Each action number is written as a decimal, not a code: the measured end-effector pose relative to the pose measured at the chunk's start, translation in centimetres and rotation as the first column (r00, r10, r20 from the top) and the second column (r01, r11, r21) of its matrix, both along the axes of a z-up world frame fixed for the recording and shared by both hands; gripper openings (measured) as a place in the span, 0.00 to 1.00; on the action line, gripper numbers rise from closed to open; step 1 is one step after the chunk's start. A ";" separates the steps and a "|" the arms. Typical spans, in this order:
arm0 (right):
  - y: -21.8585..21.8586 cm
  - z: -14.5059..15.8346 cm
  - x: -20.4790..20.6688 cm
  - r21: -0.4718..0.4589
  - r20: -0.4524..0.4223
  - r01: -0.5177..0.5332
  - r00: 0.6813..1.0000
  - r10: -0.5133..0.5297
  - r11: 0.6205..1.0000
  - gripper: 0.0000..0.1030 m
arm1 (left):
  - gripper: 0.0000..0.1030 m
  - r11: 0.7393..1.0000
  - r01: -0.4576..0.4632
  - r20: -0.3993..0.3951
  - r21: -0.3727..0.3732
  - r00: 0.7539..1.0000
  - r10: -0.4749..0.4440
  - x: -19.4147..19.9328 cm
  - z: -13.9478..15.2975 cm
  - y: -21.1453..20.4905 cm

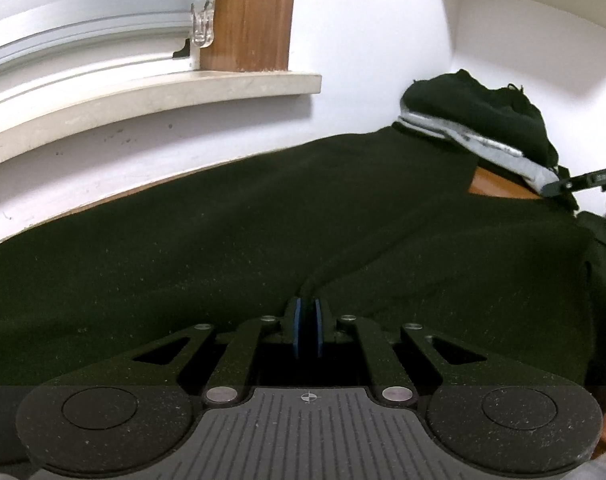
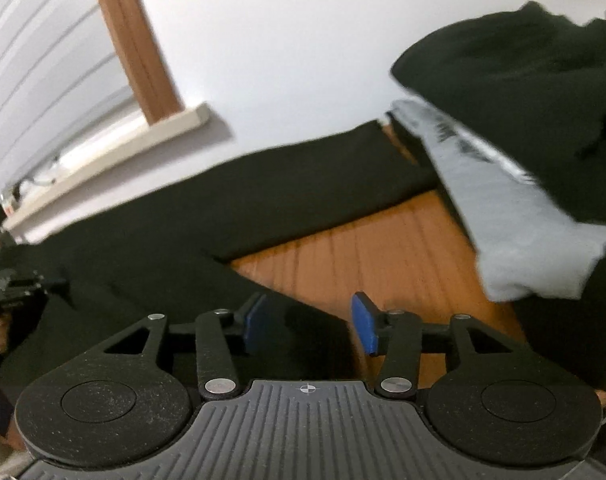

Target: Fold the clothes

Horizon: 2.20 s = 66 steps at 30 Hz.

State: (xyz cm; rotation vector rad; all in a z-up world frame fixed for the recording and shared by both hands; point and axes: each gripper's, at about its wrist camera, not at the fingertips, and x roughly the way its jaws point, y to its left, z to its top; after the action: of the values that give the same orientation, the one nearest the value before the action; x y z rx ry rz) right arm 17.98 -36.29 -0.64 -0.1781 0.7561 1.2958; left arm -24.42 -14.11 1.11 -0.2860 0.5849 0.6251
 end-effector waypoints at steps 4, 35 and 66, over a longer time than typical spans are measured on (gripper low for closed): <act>1.7 -0.3 -0.8 -0.028 0.010 -0.044 0.999 0.044 0.999 0.52 | 0.08 1.000 -0.001 0.005 -0.007 1.000 0.001 -0.1 0.0 0.1; -0.7 1.9 -17.2 -0.127 0.435 -0.250 0.856 0.280 0.960 0.05 | 0.08 1.000 -0.011 0.000 -0.002 1.000 0.011 0.1 -0.1 -0.2; -2.3 0.1 -12.2 0.000 0.194 -0.153 0.969 0.150 0.988 0.40 | 0.09 1.000 -0.017 0.004 0.000 1.000 0.017 0.1 -0.2 -0.3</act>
State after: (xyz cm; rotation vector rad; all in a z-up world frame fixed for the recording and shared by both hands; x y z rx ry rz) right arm 5.80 -38.62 -0.55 -0.3504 0.5746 1.4061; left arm -24.36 -14.37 0.88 -0.2920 0.5793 0.6414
